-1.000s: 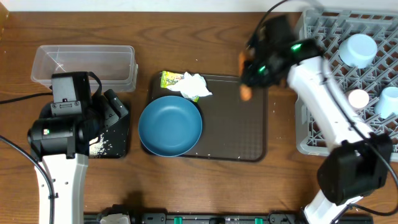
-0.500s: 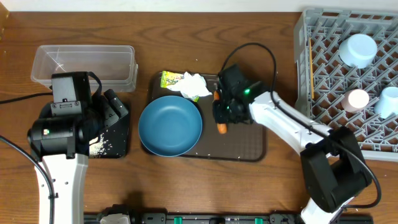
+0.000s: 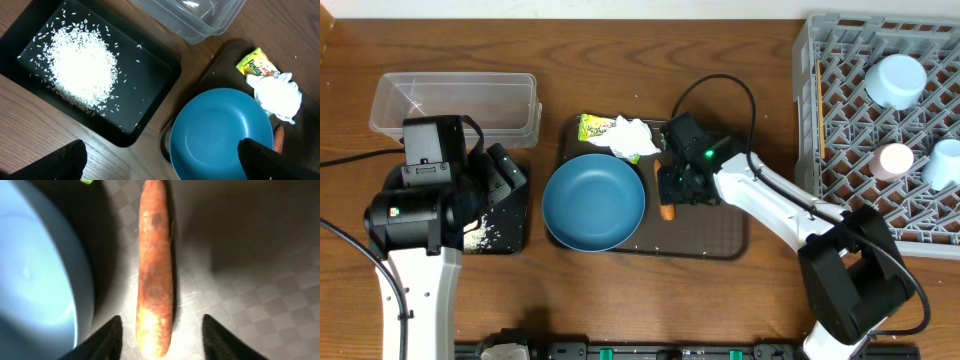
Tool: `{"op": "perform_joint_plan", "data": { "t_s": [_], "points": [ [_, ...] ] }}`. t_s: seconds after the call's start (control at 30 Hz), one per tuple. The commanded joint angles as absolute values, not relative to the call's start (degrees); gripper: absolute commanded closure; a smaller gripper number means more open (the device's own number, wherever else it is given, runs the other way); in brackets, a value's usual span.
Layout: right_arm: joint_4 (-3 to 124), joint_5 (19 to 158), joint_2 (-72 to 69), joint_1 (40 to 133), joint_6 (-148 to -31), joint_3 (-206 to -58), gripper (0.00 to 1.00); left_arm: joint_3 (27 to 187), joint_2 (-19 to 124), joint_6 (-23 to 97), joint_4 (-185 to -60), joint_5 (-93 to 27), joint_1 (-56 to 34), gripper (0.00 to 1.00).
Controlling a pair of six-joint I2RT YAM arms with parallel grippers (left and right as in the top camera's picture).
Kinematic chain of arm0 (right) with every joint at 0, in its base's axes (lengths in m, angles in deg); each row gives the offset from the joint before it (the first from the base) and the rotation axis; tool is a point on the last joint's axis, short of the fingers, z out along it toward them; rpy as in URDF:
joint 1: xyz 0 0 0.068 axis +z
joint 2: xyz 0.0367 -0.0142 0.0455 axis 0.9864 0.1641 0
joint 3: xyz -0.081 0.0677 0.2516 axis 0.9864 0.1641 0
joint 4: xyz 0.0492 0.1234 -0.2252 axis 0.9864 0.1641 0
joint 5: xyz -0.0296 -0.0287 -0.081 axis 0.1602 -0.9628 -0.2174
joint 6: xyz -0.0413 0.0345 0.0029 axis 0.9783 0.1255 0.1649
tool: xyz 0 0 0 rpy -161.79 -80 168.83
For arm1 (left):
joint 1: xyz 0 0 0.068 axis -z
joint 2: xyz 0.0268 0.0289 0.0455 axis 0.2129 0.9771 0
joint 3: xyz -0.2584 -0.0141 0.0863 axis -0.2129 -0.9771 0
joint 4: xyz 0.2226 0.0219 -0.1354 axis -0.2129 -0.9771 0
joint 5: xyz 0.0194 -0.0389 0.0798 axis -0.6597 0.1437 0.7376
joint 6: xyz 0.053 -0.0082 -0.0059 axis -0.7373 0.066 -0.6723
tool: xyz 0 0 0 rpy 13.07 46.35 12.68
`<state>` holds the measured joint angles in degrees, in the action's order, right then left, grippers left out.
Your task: Sort waste into correct bins and load items into the dishwasher rack
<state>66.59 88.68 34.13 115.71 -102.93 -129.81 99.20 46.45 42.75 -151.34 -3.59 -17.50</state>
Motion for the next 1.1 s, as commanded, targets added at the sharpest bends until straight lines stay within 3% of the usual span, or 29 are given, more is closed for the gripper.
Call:
{"op": "perform_joint_plan", "data": {
  "t_s": [0.0, 0.07, 0.1, 0.47, 0.77, 1.07],
  "points": [
    [67.47, 88.59, 33.85, 115.82, -103.19, -130.55, 0.35, 100.12, 46.50, 43.25, -151.45, -3.13, -17.79, 0.01],
    [69.33, 89.64, 33.28, 114.31, -101.99, -132.43, 0.14, 100.12, 46.50, 43.25, -151.45, -3.13, -17.79, 0.01],
    [70.35, 90.73, 32.99, 113.33, -100.90, -133.79, 0.11, 100.12, 46.50, 43.25, -151.45, -3.13, -17.79, 0.01],
    [71.80, 103.02, 31.70, 111.52, -91.45, -142.51, 0.12, 100.12, 46.50, 43.25, -151.45, -3.13, -17.79, 0.01],
    [67.93, 94.14, 32.25, 122.10, -89.23, -142.49, 0.12, 100.12, 46.50, 43.25, -151.45, -3.13, -17.79, 0.01],
    [66.77, 93.77, 36.23, 132.94, -85.01, -142.42, 0.13, 100.12, 46.50, 43.25, -151.45, -3.11, -17.79, 0.01]
  ]
}}
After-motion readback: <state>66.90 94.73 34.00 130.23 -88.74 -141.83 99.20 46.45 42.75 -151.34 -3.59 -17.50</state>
